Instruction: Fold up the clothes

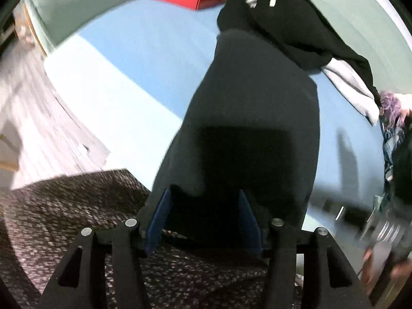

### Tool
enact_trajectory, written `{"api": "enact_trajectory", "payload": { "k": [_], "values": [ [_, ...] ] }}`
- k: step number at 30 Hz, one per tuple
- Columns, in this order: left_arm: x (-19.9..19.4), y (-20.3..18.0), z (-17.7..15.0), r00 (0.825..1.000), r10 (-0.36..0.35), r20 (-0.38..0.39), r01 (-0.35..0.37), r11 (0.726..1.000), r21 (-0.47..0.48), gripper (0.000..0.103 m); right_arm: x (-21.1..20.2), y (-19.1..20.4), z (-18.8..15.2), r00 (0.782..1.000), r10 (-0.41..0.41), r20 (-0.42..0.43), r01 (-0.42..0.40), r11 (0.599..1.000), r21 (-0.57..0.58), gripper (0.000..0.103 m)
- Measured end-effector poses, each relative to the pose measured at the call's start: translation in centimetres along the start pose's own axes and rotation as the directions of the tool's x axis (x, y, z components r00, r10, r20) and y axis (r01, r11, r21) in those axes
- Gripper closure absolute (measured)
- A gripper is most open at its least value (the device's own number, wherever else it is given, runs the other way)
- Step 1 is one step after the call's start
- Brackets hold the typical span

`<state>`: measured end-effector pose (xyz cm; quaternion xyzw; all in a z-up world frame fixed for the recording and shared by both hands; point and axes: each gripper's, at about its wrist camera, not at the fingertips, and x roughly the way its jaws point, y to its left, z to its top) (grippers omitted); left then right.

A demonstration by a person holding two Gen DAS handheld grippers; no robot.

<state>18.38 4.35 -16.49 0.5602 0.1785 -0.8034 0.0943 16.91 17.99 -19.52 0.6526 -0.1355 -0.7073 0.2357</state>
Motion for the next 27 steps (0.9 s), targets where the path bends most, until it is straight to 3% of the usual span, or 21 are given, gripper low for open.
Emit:
{"api": "enact_trajectory", "payload": {
  "k": [3, 8, 11, 13, 15, 17, 18, 20, 27],
  "values": [
    [-1.4, 0.0, -0.1, 0.999, 0.009, 0.045, -0.009, 1.0, 0.005, 0.046, 0.9, -0.2, -2.2, 1.0, -0.01, -0.015, 0.011, 1.0, 0.01, 0.03],
    [-4.0, -0.4, -0.9, 0.994, 0.018, 0.11, -0.021, 1.0, 0.023, 0.046, 1.4, 1.3, -2.8, 0.999, 0.006, -0.054, -0.008, 0.999, -0.036, 0.029],
    [-6.5, 0.1, -3.4, 0.986, -0.025, 0.168, 0.02, 0.999, 0.03, 0.046, 2.8, 2.0, -3.4, 0.994, 0.019, -0.107, -0.025, 0.998, -0.058, 0.029],
    [-8.4, 0.4, -4.1, 0.97, -0.077, 0.231, 0.066, 0.996, 0.054, 0.046, 3.3, 1.7, -3.4, 0.993, 0.034, -0.116, -0.039, 0.999, -0.038, 0.027],
    [-10.3, 0.6, -4.9, 0.943, -0.125, 0.308, 0.101, 0.99, 0.095, 0.045, 3.1, 0.8, -3.0, 0.99, 0.096, -0.106, -0.096, 0.995, 0.012, 0.027],
    [-11.7, 0.6, -5.7, 0.916, -0.141, 0.376, 0.091, 0.985, 0.148, 0.039, 3.1, -0.4, -2.4, 0.981, 0.168, -0.092, -0.161, 0.983, 0.083, 0.028],
    [-12.0, 0.4, -5.9, 0.908, -0.135, 0.397, 0.072, 0.983, 0.169, 0.037, 3.2, -1.2, -2.1, 0.975, 0.206, -0.085, -0.195, 0.973, 0.124, 0.031],
    [-12.3, -0.3, -6.4, 0.898, -0.114, 0.425, 0.02, 0.975, 0.219, 0.037, 3.1, -2.1, -2.1, 0.97, 0.23, -0.077, -0.215, 0.963, 0.162, 0.054],
    [-12.2, -1.1, -7.6, 0.89, -0.122, 0.44, -0.009, 0.959, 0.284, 0.037, 1.8, -2.0, -2.4, 0.977, 0.196, -0.083, -0.188, 0.977, 0.102, 0.071]
  ]
}}
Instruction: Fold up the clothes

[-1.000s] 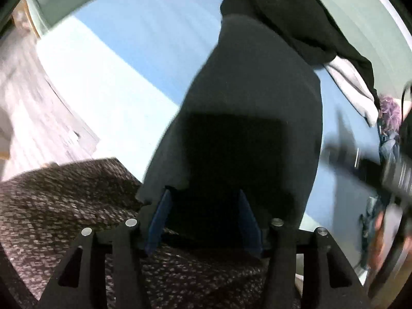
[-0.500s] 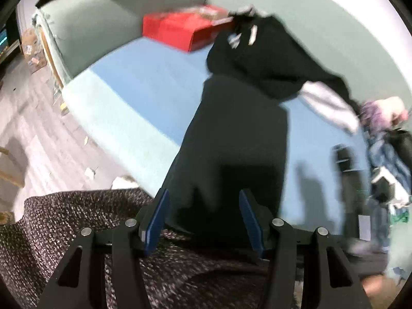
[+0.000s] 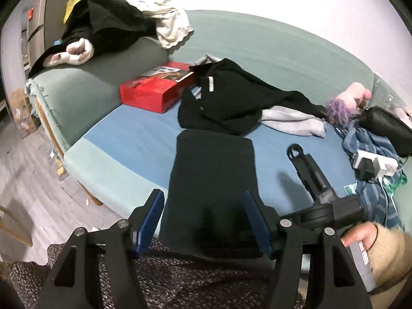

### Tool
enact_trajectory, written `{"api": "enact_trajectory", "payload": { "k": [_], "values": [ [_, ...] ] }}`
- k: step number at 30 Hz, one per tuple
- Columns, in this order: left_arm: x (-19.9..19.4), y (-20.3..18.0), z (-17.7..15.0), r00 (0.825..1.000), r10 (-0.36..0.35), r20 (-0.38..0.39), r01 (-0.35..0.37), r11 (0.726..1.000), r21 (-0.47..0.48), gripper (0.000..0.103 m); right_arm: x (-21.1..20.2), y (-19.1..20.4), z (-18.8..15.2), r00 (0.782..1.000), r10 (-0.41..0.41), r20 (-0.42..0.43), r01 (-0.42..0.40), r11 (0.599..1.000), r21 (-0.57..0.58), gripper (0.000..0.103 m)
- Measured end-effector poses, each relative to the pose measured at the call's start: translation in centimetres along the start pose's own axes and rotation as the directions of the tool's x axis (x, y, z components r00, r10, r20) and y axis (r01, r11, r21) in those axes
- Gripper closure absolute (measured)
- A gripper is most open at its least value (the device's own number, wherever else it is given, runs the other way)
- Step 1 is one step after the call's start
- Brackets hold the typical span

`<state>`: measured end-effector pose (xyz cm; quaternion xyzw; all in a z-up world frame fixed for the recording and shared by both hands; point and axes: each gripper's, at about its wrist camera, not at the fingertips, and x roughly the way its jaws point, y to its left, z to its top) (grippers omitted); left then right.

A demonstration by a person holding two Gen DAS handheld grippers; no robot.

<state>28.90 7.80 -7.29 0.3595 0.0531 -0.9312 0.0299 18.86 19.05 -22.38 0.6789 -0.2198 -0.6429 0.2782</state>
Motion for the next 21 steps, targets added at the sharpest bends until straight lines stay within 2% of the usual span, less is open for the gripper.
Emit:
{"api": "enact_trajectory", "payload": {
  "k": [3, 5, 9, 12, 13, 16, 21],
  "values": [
    [-0.7, -0.6, -0.8, 1.0, 0.027, -0.003, -0.027, 0.999, 0.043, 0.037, -0.7, -0.2, 0.3, 0.999, 0.034, 0.001, -0.034, 0.999, 0.011, 0.077],
    [-0.4, -0.9, -1.3, 0.998, 0.055, -0.004, -0.054, 0.996, 0.077, 0.037, -1.0, -0.6, 0.7, 0.996, 0.089, -0.002, -0.089, 0.995, 0.036, 0.081],
    [-0.1, -1.2, -3.0, 0.995, 0.1, 0.014, -0.101, 0.984, 0.149, 0.037, -2.5, -0.3, 1.9, 0.979, 0.202, 0.012, -0.203, 0.977, 0.06, 0.085],
    [0.0, -2.0, -4.4, 0.994, 0.1, 0.046, -0.108, 0.968, 0.226, 0.037, -3.1, -0.1, 2.4, 0.971, 0.239, 0.017, -0.24, 0.969, 0.063, 0.085],
    [0.2, -2.5, -4.8, 0.992, 0.115, 0.049, -0.124, 0.958, 0.26, 0.037, -3.1, -0.1, 2.6, 0.969, 0.247, 0.017, -0.247, 0.966, 0.074, 0.085],
    [1.0, -4.3, -5.8, 0.98, 0.191, 0.057, -0.198, 0.904, 0.379, 0.037, -3.0, 0.2, 3.4, 0.952, 0.304, 0.025, -0.305, 0.945, 0.115, 0.085],
    [3.2, -6.5, -6.2, 0.957, 0.274, 0.098, -0.283, 0.798, 0.532, 0.037, -1.6, 2.4, 4.2, 0.93, 0.366, 0.027, -0.366, 0.922, 0.13, 0.085]
  ]
}}
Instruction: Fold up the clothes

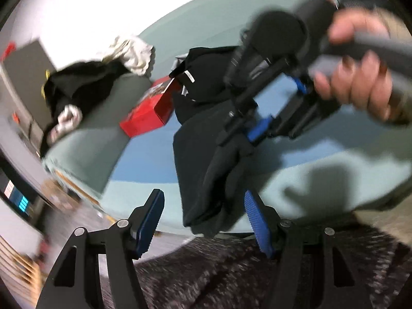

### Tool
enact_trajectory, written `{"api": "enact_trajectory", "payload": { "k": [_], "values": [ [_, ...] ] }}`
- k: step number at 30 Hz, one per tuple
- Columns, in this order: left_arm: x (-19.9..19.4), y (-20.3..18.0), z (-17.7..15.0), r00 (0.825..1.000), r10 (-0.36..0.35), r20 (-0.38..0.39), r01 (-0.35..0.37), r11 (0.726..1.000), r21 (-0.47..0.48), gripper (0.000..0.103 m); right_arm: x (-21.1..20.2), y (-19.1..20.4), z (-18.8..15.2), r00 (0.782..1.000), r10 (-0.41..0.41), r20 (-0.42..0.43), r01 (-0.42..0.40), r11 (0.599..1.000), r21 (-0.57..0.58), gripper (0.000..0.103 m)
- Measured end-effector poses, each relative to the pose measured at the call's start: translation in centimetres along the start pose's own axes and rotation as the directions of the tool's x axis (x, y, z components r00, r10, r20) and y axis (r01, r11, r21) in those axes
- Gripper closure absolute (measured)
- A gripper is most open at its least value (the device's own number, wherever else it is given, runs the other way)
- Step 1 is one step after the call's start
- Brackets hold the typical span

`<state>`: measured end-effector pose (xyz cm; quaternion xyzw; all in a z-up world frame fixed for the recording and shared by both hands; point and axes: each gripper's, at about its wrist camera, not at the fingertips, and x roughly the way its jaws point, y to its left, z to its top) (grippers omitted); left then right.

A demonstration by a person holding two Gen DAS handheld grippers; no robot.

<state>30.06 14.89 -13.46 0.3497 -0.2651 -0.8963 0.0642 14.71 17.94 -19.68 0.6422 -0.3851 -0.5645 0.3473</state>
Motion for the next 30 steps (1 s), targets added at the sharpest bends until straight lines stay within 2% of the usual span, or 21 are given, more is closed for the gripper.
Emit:
{"api": "enact_trajectory", "payload": {
  "k": [5, 8, 11, 12, 14, 15, 16, 18, 19, 21, 22, 23, 24, 26, 28, 30],
  "values": [
    [3.4, -1.4, 1.2, 0.999, 0.018, -0.047, -0.01, 0.988, 0.152, 0.037, -2.1, -0.2, -0.1, 0.999, 0.042, 0.009, -0.041, 0.999, -0.009, 0.086],
    [6.2, -1.6, 1.6, 0.991, -0.04, -0.126, 0.064, 0.979, 0.191, 0.037, -2.3, -0.4, -0.1, 0.998, 0.062, 0.002, -0.062, 0.998, -0.008, 0.086],
    [9.2, -1.6, 2.0, 0.967, -0.101, -0.236, 0.15, 0.969, 0.198, 0.038, -1.9, -0.8, 0.1, 0.998, 0.067, -0.004, -0.067, 0.998, 0.007, 0.086],
    [9.8, -1.5, 2.1, 0.962, -0.112, -0.25, 0.162, 0.968, 0.189, 0.051, -1.8, -1.1, 0.2, 0.998, 0.069, -0.004, -0.069, 0.997, 0.016, 0.086],
    [10.5, -0.4, 2.5, 0.946, -0.184, -0.268, 0.225, 0.965, 0.134, 0.073, -2.0, -1.7, 0.0, 0.997, 0.073, -0.003, -0.072, 0.997, 0.021, 0.086],
    [10.6, 0.1, 2.6, 0.941, -0.21, -0.265, 0.244, 0.964, 0.102, 0.076, -2.2, -1.9, -0.2, 0.997, 0.076, 0.0, -0.076, 0.997, 0.018, 0.086],
    [10.4, 0.7, 2.7, 0.941, -0.227, -0.251, 0.252, 0.965, 0.071, 0.077, -2.7, -2.0, -0.4, 0.996, 0.085, 0.008, -0.085, 0.996, 0.006, 0.084],
    [9.8, 2.0, 2.9, 0.941, -0.257, -0.221, 0.266, 0.964, 0.011, 0.079, -4.6, -2.2, -0.7, 0.996, 0.081, 0.042, -0.079, 0.996, -0.05, 0.054],
    [9.5, 2.6, 3.0, 0.94, -0.271, -0.206, 0.273, 0.962, -0.019, 0.079, -5.7, -2.3, -0.6, 0.996, 0.041, 0.085, -0.034, 0.996, -0.081, 0.038],
    [9.1, 3.4, 3.1, 0.941, -0.292, -0.174, 0.284, 0.956, -0.069, 0.079, -7.4, -2.2, 0.0, 0.983, -0.057, 0.175, 0.08, 0.989, -0.126, 0.03],
    [8.9, 3.9, 3.4, 0.941, -0.297, -0.165, 0.286, 0.954, -0.087, 0.079, -7.7, -2.4, 0.6, 0.974, -0.1, 0.205, 0.127, 0.985, -0.119, 0.021],
    [8.9, 4.1, 3.7, 0.942, -0.295, -0.157, 0.283, 0.954, -0.095, 0.079, -7.9, -2.5, 1.2, 0.965, -0.129, 0.227, 0.157, 0.982, -0.109, 0.02],
    [8.9, 4.3, 4.1, 0.944, -0.293, -0.149, 0.28, 0.955, -0.102, 0.079, -7.5, -2.8, 2.2, 0.969, -0.11, 0.22, 0.134, 0.986, -0.096, 0.02],
    [8.2, 4.2, 4.7, 0.961, -0.249, -0.12, 0.243, 0.968, -0.063, 0.079, -6.3, -3.4, 4.3, 0.981, -0.06, 0.183, 0.07, 0.996, -0.048, 0.019],
    [8.0, 4.2, 5.2, 0.971, -0.219, -0.1, 0.219, 0.976, -0.01, 0.079, -5.0, -3.6, 6.3, 0.984, 0.014, 0.176, -0.016, 1.0, 0.007, 0.019],
    [8.0, 4.5, 5.6, 0.973, -0.202, -0.109, 0.205, 0.978, 0.022, 0.079, -4.0, -3.2, 8.2, 0.984, 0.033, 0.173, -0.037, 0.999, 0.02, 0.018]
  ]
}}
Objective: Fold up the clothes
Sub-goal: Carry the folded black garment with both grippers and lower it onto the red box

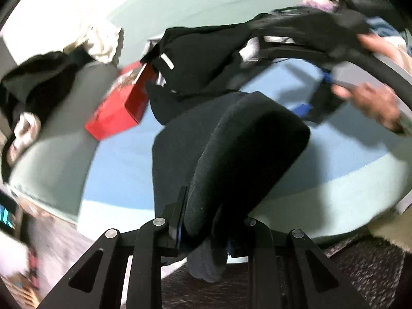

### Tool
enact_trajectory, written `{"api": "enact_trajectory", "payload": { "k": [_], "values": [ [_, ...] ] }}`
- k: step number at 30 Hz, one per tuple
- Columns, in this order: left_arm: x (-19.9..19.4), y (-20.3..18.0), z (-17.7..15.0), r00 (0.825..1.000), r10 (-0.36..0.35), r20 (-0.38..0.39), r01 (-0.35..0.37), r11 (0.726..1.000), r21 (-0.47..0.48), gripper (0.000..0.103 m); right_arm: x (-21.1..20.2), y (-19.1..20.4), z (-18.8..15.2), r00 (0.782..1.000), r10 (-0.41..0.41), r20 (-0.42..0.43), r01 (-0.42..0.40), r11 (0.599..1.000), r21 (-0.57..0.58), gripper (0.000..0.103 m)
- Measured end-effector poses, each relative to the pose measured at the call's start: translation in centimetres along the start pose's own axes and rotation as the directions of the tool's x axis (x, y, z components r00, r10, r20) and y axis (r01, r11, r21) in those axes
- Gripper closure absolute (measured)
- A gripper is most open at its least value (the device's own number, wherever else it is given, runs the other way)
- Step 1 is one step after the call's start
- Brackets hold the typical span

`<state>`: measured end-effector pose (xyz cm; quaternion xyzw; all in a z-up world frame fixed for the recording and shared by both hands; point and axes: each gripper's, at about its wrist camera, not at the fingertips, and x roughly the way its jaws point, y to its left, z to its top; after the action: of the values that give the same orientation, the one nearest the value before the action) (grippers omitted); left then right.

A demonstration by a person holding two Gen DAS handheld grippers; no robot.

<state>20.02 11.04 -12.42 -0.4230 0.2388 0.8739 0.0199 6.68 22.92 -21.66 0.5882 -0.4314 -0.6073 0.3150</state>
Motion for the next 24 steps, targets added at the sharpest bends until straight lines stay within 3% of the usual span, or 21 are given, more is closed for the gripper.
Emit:
{"api": "enact_trajectory", "payload": {
  "k": [3, 4, 5, 6, 8, 11, 13, 16, 19, 21, 22, 24],
  "values": [
    [0.0, 0.6, 0.3, 1.0, 0.003, -0.01, -0.003, 1.0, 0.014, 0.079, 2.8, -0.4, 2.3, 0.996, -0.079, -0.047, 0.08, 0.997, 0.021, 0.016],
    [0.0, 0.8, 0.3, 1.0, 0.007, -0.016, -0.006, 1.0, 0.028, 0.079, 4.0, -1.1, 2.7, 0.993, -0.088, -0.079, 0.093, 0.994, 0.065, 0.024],
    [0.0, 1.1, 0.4, 1.0, 0.011, -0.022, -0.01, 0.999, 0.043, 0.079, 5.1, -1.9, 2.9, 0.991, -0.077, -0.109, 0.089, 0.99, 0.11, 0.041],
    [0.0, 1.4, 0.5, 1.0, 0.015, -0.027, -0.013, 0.998, 0.059, 0.079, 6.0, -2.5, 3.0, 0.992, -0.007, -0.128, 0.028, 0.987, 0.16, 0.053],
    [0.1, 2.5, 0.7, 0.999, 0.018, -0.041, -0.015, 0.998, 0.068, 0.081, 7.0, -2.8, 3.2, 0.99, 0.063, -0.128, -0.035, 0.978, 0.206, 0.065],
    [-0.9, 5.6, 1.7, 0.999, -0.04, -0.019, 0.04, 0.999, -0.002, 0.082, 7.1, -0.2, 3.8, 0.991, 0.057, -0.121, -0.042, 0.991, 0.127, 0.076],
    [-2.7, 9.2, 2.9, 0.993, -0.11, 0.051, 0.114, 0.989, -0.095, 0.083, 6.5, 3.5, 4.4, 0.991, 0.04, -0.127, -0.037, 0.999, 0.027, 0.076],
    [-4.8, 13.8, 5.4, 0.984, -0.101, 0.149, 0.121, 0.984, -0.134, 0.083, 5.9, 10.4, 6.8, 0.986, 0.024, -0.166, -0.045, 0.991, -0.125, 0.076],
    [-5.2, 17.3, 9.5, 0.977, 0.032, 0.21, -0.017, 0.997, -0.07, 0.083, 5.2, 17.8, 10.1, 0.991, 0.024, -0.134, -0.06, 0.959, -0.278, 0.077],
    [-5.0, 19.1, 12.3, 0.956, 0.151, 0.251, -0.153, 0.988, -0.014, 0.082, 4.9, 23.5, 13.0, 0.996, 0.036, -0.079, -0.064, 0.917, -0.394, 0.077],
    [-4.7, 20.0, 13.7, 0.933, 0.23, 0.278, -0.241, 0.971, 0.006, 0.082, 4.9, 26.1, 14.4, 0.997, 0.052, -0.056, -0.071, 0.892, -0.445, 0.077],
    [-3.3, 21.5, 16.3, 0.867, 0.371, 0.332, -0.405, 0.914, 0.037, 0.082, 5.0, 31.2, 17.4, 0.994, 0.106, 0.002, -0.088, 0.837, -0.54, 0.077]
  ]
}}
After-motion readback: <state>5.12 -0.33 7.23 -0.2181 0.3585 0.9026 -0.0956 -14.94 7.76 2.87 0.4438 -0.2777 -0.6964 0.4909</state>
